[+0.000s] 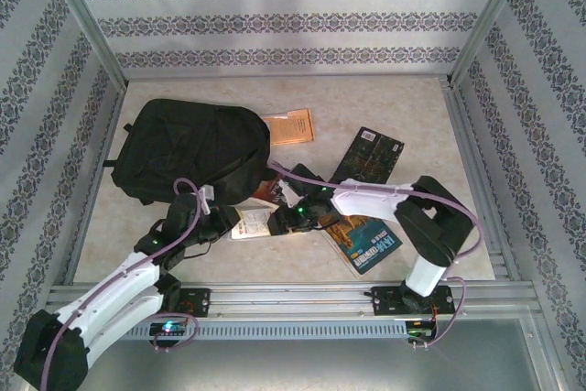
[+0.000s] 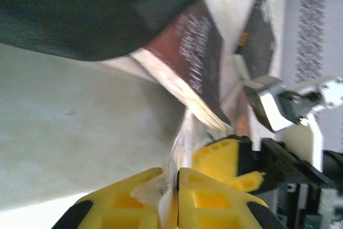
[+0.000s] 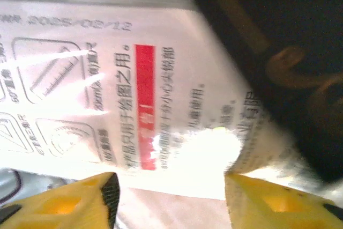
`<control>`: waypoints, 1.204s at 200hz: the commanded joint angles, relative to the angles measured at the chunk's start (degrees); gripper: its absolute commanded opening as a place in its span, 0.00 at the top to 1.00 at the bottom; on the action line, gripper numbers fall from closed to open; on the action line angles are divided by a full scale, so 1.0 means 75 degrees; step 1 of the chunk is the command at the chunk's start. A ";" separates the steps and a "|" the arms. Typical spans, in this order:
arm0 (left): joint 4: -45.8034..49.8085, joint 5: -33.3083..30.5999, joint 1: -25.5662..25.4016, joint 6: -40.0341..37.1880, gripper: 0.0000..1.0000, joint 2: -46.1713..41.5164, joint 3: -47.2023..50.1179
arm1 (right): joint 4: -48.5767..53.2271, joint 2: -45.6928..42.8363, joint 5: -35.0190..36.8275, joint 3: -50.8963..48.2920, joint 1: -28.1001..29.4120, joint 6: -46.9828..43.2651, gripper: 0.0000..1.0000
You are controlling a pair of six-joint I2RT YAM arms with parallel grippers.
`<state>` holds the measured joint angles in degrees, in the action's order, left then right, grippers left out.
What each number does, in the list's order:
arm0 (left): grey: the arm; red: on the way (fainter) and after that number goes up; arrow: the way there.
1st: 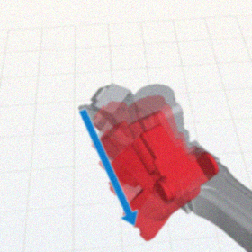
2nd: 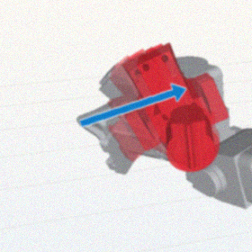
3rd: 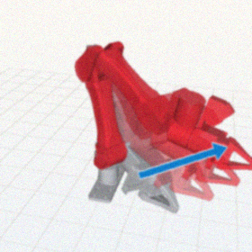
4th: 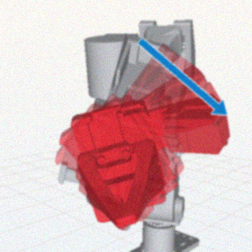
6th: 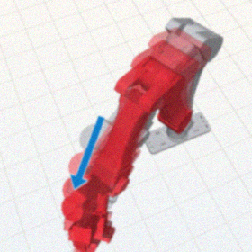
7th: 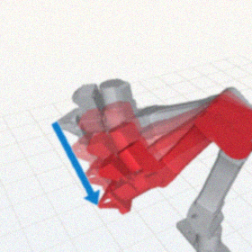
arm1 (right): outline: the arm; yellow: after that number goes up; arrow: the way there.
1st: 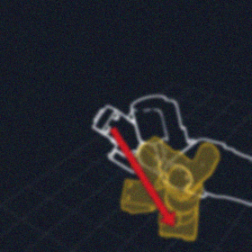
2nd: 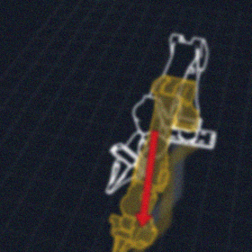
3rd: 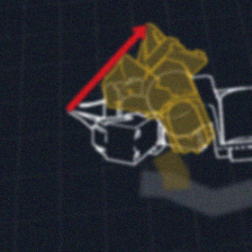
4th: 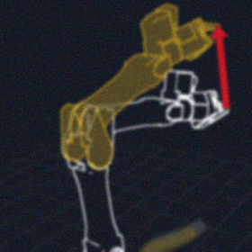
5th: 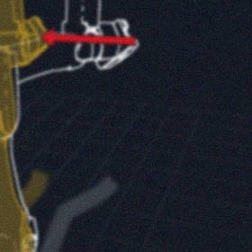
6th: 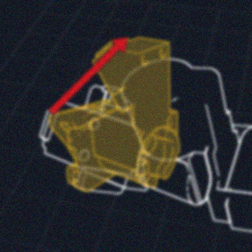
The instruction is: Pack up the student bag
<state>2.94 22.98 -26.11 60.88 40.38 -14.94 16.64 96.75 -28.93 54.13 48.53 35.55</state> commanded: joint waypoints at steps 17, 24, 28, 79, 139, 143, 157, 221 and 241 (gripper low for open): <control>0.1183 0.1071 -0.0156 -0.0413 0.97 -0.0499 -0.1037 | 0.1077 -0.1322 0.0908 0.0039 -0.0206 -0.0492 0.25; 0.1363 0.1062 -0.0142 -0.0497 0.99 -0.0497 -0.1217 | 0.1204 -0.1622 0.1005 0.0009 -0.0268 -0.0509 0.23; 0.1464 0.1064 -0.0133 -0.0543 0.99 -0.0487 -0.1352 | 0.1268 -0.1791 0.1093 -0.0024 -0.0309 -0.0521 0.21; 0.1970 0.1112 0.0042 -0.0887 1.00 -0.0399 -0.2533 | 0.1449 -0.3449 0.1194 -0.0436 -0.1546 -0.0426 0.11; -0.1172 0.2061 0.0633 0.0811 1.00 -0.0286 -0.1871 | -0.0750 -0.4108 -0.1747 -0.1444 -0.3139 0.0860 0.02; -0.1554 0.2162 0.0714 0.1031 1.00 -0.0245 -0.1791 | -0.0925 -0.4121 -0.1904 -0.1507 -0.3195 0.0965 0.02; -0.2449 0.2418 0.0908 0.1548 1.00 -0.0064 -0.1547 | -0.1513 -0.4173 -0.2341 -0.1764 -0.3308 0.1342 0.02; -0.3023 0.2581 0.1033 0.1921 1.00 0.0118 -0.1334 | -0.3377 -0.4470 -0.3239 -0.2310 -0.3376 0.2328 0.18; -0.3258 0.2613 0.1032 0.2065 1.00 0.0161 -0.1211 | -0.3306 -0.4516 -0.3157 -0.2272 -0.3444 0.2267 0.21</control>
<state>-14.74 40.71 -19.00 73.91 41.58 -25.15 -3.75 64.34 -50.48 37.17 23.40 51.29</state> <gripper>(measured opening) 0.093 0.808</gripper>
